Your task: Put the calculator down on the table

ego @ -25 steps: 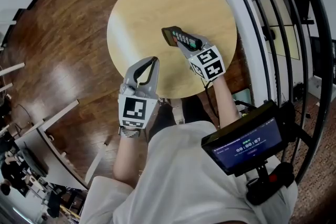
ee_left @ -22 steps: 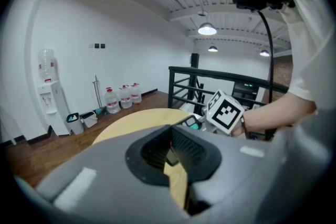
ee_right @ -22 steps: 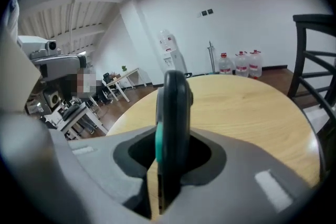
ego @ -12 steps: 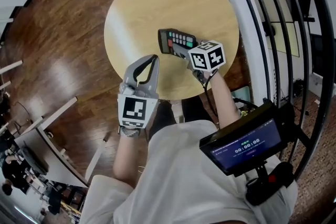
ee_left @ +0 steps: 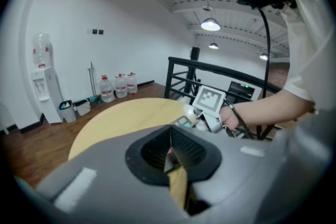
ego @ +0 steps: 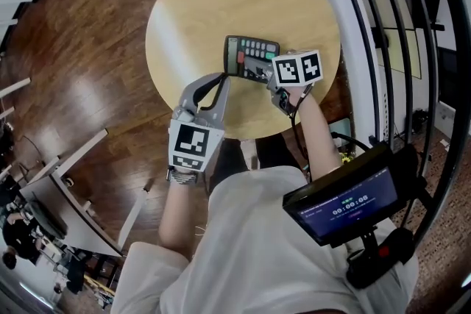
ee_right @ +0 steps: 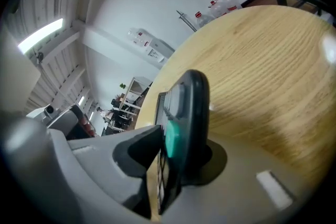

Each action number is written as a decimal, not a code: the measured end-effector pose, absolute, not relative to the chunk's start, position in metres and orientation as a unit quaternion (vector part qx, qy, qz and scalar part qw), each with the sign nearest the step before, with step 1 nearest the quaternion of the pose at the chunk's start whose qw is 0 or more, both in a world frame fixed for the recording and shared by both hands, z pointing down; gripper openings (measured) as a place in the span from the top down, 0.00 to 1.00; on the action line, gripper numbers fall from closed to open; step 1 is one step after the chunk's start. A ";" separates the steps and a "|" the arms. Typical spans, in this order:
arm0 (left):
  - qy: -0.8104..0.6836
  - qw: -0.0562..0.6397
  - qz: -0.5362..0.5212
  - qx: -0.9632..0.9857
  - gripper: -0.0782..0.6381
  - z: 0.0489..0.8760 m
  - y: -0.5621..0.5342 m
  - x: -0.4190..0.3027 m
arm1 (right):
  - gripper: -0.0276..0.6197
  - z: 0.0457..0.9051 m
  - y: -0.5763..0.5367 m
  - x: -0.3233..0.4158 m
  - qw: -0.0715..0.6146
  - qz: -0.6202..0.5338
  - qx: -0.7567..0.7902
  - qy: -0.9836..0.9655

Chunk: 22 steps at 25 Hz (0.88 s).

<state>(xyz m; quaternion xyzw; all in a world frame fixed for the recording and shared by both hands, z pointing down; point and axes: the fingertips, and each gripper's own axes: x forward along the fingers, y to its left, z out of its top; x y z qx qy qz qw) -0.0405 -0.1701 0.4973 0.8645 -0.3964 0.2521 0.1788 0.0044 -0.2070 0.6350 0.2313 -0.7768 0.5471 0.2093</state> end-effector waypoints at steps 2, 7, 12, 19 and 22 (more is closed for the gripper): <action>-0.394 0.215 0.249 0.858 0.88 0.514 -0.168 -0.042 | 0.78 0.636 -0.204 0.005 0.206 0.554 0.232 -0.773; -0.400 0.285 0.276 0.826 0.83 0.565 -0.169 -0.053 | 0.77 0.637 -0.200 0.005 0.200 0.565 0.232 -0.766; -0.384 0.358 0.313 0.792 0.71 0.603 -0.172 -0.053 | 0.77 0.633 -0.198 0.003 0.194 0.571 0.223 -0.766; -0.414 0.455 0.276 0.739 0.71 0.629 -0.176 -0.055 | 0.77 0.628 -0.194 0.002 0.179 0.580 0.217 -0.765; -0.415 0.479 0.252 0.731 0.71 0.630 -0.174 -0.058 | 0.77 0.627 -0.190 -0.002 0.176 0.582 0.211 -0.765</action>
